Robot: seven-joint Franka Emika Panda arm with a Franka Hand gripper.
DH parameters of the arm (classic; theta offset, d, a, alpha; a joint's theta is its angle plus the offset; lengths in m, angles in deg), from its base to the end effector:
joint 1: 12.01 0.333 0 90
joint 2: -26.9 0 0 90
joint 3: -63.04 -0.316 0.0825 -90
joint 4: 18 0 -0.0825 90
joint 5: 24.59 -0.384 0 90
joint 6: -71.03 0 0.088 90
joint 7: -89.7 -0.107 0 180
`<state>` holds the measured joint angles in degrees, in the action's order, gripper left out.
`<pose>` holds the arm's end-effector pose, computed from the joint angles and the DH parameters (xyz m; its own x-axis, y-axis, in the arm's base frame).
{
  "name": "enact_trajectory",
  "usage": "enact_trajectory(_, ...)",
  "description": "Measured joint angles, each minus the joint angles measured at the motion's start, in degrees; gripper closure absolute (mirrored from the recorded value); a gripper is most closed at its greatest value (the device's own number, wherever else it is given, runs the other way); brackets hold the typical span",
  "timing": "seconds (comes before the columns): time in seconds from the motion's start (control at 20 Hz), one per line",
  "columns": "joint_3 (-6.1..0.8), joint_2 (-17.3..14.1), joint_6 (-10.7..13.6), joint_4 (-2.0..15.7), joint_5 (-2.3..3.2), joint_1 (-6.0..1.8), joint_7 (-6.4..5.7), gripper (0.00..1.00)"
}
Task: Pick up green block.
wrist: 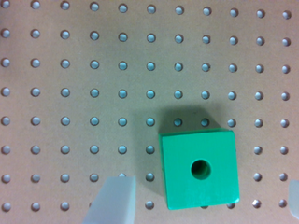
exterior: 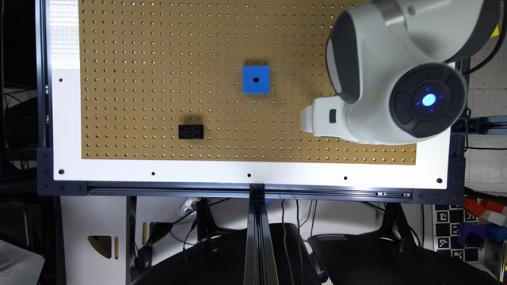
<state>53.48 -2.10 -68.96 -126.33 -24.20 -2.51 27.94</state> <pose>0.6066 0.2032 0.2442 0.7234 -0.6891 -0.0420 -0.6899 -0.7192 -0.0822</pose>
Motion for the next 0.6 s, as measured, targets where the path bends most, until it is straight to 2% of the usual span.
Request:
enact_trajectory(0.1,0.0,-0.3,0.0,0.5,0.0,0.08,-0.01,0.0)
enact_trajectory(0.4,0.0,-1.1,-0.2,0.59,0.02,0.2,-0.03,0.0)
enact_trajectory(0.45,0.01,-2.4,-1.2,0.61,0.11,0.2,-0.03,0.0)
enact_trajectory(0.6,0.02,-4.0,-2.7,0.66,0.14,0.24,-0.03,0.0)
